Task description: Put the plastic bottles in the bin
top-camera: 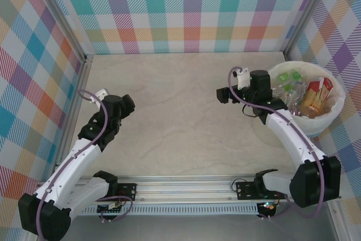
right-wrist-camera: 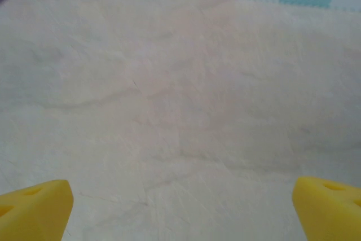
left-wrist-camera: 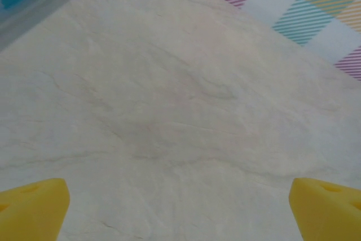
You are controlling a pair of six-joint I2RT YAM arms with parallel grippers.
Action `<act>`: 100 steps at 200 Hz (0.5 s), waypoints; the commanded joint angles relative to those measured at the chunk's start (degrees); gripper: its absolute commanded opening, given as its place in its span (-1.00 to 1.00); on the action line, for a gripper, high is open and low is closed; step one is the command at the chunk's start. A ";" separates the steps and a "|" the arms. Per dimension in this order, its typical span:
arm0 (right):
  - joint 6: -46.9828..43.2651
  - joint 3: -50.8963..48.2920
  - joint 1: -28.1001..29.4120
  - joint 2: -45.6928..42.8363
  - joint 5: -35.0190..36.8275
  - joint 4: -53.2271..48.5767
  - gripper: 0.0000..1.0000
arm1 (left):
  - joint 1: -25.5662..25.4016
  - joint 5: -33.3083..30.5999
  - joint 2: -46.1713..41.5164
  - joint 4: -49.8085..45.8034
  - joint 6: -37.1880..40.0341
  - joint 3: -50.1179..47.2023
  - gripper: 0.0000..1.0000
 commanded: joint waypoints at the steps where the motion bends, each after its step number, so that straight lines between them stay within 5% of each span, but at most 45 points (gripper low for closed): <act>1: -6.26 -2.79 -1.19 0.76 -2.78 4.90 0.99 | 2.22 -12.23 0.34 0.33 4.13 -2.71 1.00; 30: -5.66 -7.38 -3.86 3.55 -5.04 11.00 0.99 | 5.68 -17.71 3.05 11.50 8.92 -8.41 1.00; 47: -4.09 -10.43 -6.28 5.66 -4.73 15.89 1.00 | 8.47 -15.78 6.29 20.69 15.57 -12.34 1.00; 75: -3.54 -14.02 -9.66 9.43 -3.45 21.51 0.99 | 16.05 0.07 12.82 34.90 18.64 -17.88 1.00; 100: -3.79 -16.23 -10.93 12.31 -2.43 25.71 0.99 | 17.31 8.93 18.81 52.08 21.67 -22.23 1.00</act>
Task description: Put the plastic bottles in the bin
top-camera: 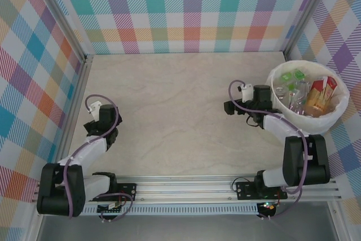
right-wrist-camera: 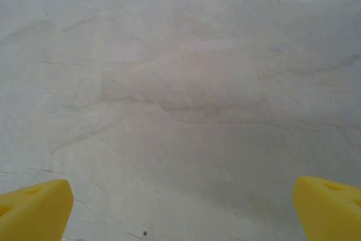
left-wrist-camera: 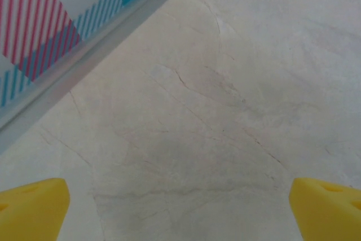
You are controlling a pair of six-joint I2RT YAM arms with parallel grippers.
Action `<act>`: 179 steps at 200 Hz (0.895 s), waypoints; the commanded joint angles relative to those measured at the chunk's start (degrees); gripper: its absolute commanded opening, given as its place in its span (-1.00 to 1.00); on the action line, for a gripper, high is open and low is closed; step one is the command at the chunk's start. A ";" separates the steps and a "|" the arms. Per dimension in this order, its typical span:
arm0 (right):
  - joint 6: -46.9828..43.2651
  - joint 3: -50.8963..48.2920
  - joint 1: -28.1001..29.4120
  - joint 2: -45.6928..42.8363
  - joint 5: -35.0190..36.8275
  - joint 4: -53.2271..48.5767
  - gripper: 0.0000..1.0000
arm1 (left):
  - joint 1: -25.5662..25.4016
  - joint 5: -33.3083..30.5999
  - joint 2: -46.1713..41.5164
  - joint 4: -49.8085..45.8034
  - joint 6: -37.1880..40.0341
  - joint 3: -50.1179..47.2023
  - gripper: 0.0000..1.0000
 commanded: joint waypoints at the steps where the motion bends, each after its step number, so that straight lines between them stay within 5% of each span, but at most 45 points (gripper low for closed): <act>1: 0.05 -2.07 -1.35 1.97 0.01 8.30 0.99 | 1.31 11.33 4.30 22.34 5.62 -3.18 1.00; 48: 0.06 -5.27 -2.36 3.73 -1.26 17.85 0.99 | 1.32 21.11 16.56 37.21 13.62 -1.32 1.00; 67: 0.30 -6.31 -2.53 3.91 -2.15 21.46 0.99 | 0.37 24.28 24.24 52.35 16.60 -4.85 1.00; 105: 2.77 -10.48 -3.87 4.48 -0.98 31.20 0.99 | -2.43 13.43 23.06 43.47 15.44 -1.69 1.00; 146: 4.19 -20.97 -4.66 8.10 -0.41 55.26 0.99 | -2.83 13.22 22.70 43.12 15.47 -1.65 1.00; 179: 7.04 -15.22 -5.09 7.85 5.85 43.50 1.00 | -2.78 13.27 22.69 43.07 15.48 -1.69 1.00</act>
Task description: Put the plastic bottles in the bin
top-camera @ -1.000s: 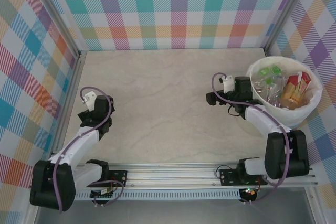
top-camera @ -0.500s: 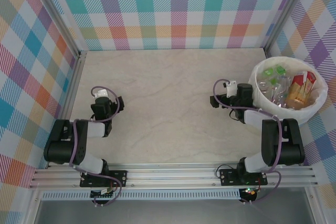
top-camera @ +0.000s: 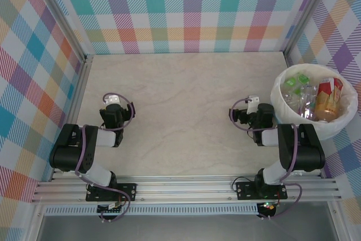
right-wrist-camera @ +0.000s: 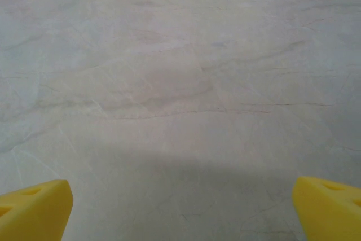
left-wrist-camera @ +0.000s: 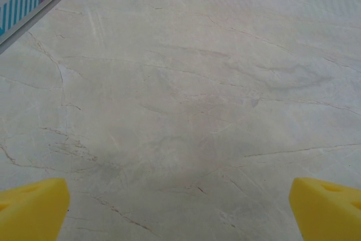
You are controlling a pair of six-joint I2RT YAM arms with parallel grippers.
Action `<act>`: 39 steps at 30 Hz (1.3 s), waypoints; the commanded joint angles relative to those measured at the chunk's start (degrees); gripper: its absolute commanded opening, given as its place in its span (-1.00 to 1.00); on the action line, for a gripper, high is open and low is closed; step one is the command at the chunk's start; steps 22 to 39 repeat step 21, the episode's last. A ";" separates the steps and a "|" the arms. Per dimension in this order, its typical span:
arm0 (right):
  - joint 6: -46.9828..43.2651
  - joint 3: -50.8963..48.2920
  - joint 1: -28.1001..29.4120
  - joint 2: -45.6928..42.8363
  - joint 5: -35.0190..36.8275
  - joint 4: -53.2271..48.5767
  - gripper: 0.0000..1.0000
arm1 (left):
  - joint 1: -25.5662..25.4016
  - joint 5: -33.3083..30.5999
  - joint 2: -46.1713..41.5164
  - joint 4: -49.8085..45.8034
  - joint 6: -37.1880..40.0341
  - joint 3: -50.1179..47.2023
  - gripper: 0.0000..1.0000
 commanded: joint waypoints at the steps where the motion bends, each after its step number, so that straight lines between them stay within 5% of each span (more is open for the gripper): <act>1: 2.82 3.44 -0.78 -0.04 3.63 2.33 0.99 | -0.37 -1.07 0.13 2.42 0.71 0.65 1.00; 39: 2.86 3.35 -0.73 -0.20 3.64 2.29 0.99 | -0.33 -1.03 0.16 2.42 0.78 0.63 1.00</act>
